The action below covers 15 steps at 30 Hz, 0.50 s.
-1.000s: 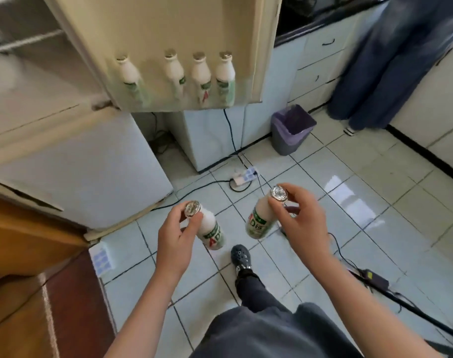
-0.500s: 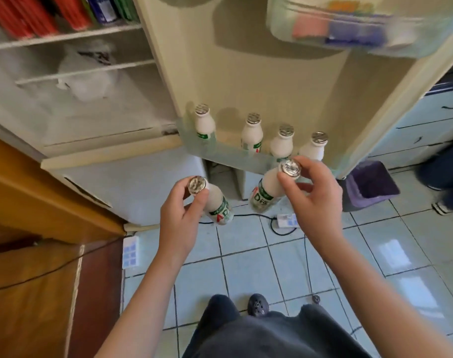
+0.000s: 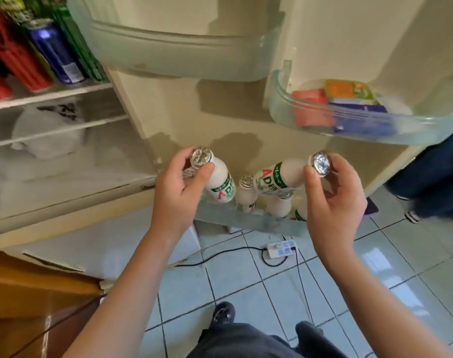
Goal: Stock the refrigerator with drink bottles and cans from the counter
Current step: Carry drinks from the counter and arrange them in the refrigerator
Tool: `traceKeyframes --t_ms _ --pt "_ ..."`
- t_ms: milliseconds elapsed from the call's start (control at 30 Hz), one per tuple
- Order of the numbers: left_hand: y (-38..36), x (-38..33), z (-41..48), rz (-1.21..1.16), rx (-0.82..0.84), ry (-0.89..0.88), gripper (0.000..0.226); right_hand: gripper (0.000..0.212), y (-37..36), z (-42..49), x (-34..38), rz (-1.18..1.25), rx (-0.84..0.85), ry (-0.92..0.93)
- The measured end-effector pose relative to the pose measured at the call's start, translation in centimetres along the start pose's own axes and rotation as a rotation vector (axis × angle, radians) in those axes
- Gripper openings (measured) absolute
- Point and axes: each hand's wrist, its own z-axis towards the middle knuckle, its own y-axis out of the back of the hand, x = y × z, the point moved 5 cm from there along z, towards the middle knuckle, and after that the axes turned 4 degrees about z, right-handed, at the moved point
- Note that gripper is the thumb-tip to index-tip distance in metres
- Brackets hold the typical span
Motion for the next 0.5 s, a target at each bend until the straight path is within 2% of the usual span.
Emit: traceKeyframes --t_ms 167,300,500 --pt "-1.6 1.5 3.3 0.075 0.052 -0.006 0.020 0.034 -1.5 1.8 -0.4 -0.075 0.009 -0.026" --pt "-3.2 3.7 4.3 0.085 0.092 0.016 0.018 0.030 -3.5 3.2 -0.9 -0.211 0.147 -0.023" --pt "-5.3 6.7 4.5 0.071 0.152 0.076 0.018 0.040 -5.6 3.8 -2.9 -0.335 0.347 -0.054"
